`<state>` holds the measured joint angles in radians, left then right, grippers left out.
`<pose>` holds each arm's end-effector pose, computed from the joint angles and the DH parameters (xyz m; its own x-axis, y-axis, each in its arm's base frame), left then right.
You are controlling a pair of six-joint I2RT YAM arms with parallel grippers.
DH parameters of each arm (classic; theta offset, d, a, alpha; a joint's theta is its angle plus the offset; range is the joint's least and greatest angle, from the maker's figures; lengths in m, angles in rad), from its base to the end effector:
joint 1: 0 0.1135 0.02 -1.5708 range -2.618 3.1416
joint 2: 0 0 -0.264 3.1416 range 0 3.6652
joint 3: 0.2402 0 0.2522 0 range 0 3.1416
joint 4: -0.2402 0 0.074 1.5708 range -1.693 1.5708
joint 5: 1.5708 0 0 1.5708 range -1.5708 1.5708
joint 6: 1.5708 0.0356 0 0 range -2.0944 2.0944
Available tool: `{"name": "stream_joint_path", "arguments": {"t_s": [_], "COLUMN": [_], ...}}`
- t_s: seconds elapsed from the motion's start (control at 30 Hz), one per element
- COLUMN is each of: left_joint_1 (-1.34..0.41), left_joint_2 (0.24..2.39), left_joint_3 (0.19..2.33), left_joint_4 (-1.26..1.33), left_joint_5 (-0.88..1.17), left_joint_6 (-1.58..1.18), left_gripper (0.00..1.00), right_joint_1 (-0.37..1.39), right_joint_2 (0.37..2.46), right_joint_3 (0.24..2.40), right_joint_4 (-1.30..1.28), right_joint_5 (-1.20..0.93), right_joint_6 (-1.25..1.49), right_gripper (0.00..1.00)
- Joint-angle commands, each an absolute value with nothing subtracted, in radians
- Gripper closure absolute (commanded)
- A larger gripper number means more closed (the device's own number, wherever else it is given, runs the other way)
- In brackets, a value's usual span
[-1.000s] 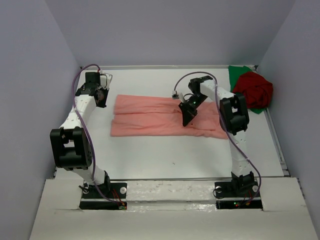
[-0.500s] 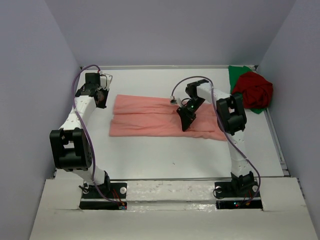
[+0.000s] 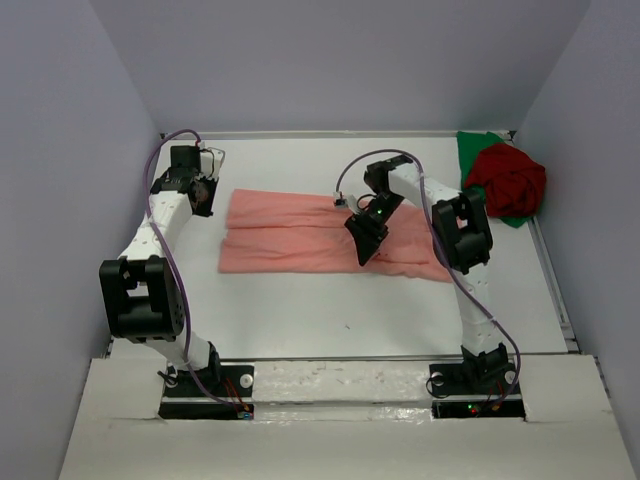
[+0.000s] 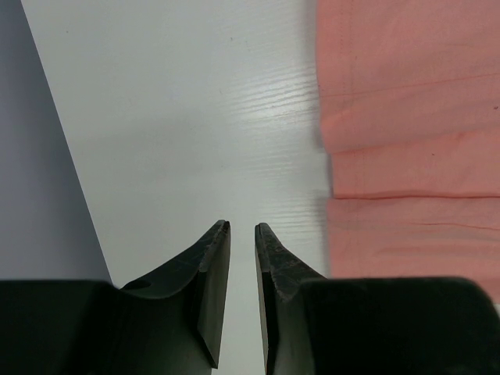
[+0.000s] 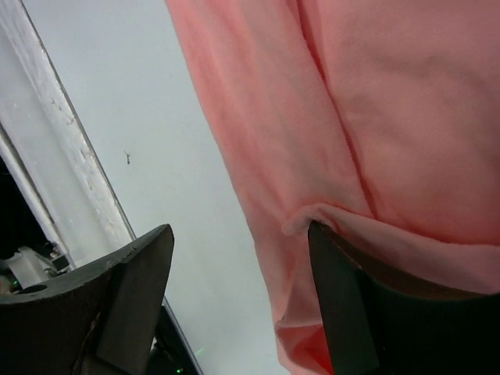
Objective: Fold and stack the t-shirts
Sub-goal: Fold the other side of the tshirt into a rectangle
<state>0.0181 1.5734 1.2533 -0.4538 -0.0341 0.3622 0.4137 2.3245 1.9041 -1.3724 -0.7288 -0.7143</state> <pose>0.3504 0.0076 0.2808 -0.6685 0.3421 -0.6603 0.2079 0.9385 0.2757 0.3811 0.1932 0.1627 -0.5664 -0.7823 -0.2592 -0.7102 0.3037 0.6351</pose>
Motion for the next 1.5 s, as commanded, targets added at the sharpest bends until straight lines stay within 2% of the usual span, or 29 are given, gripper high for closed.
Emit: {"name": "stream_joint_path", "arguments": {"t_s": [0.0,0.23,0.3,0.33,0.37,0.4,0.43,0.5,0.53,0.8,1.13,1.47], "left_joint_1": [0.012,0.012,0.012,0.012,0.012,0.012,0.011,0.012,0.012,0.011,0.012,0.012], "left_joint_2": [1.526,1.509,1.5,1.497,1.491,1.488,1.48,1.474,1.471,1.451,1.459,1.466], "left_joint_3": [1.261,1.279,1.276,1.273,1.267,1.264,1.261,1.253,1.253,1.238,1.235,1.232], "left_joint_4": [-0.456,-0.465,-0.465,-0.465,-0.462,-0.462,-0.459,-0.457,-0.457,-0.446,-0.442,-0.439], "left_joint_5": [-0.023,-0.009,-0.006,-0.005,-0.005,-0.005,-0.005,-0.005,-0.005,0.026,0.029,0.028], "left_joint_6": [0.37,0.368,0.368,0.368,0.368,0.37,0.371,0.371,0.371,0.37,0.373,0.373], "left_gripper": [0.68,0.68,0.68,0.68,0.68,0.68,0.68,0.68,0.68,0.68,0.67,0.68], "right_joint_1": [0.414,0.414,0.414,0.414,0.414,0.414,0.414,0.414,0.414,0.414,0.405,0.377], "right_joint_2": [2.253,2.163,2.138,2.131,2.117,2.108,2.1,2.083,2.077,2.077,2.131,2.097], "right_joint_3": [1.999,2.085,2.085,2.08,2.056,2.034,2.008,1.938,1.915,1.763,1.841,1.838], "right_joint_4": [-1.486,-1.486,-1.486,-1.486,-1.48,-1.467,-1.441,-1.419,-1.401,-1.29,-1.258,-1.169], "right_joint_5": [-0.73,-0.704,-0.687,-0.681,-0.66,-0.644,-0.631,-0.595,-0.589,-0.517,-0.496,-0.422], "right_joint_6": [-0.716,-0.675,-0.667,-0.667,-0.663,-0.657,-0.652,-0.641,-0.643,-0.626,-0.612,-0.581], "right_gripper": [0.25,0.26,0.31,0.37,0.54,0.55,0.74,0.94,1.0,1.0,1.0,1.0]}}
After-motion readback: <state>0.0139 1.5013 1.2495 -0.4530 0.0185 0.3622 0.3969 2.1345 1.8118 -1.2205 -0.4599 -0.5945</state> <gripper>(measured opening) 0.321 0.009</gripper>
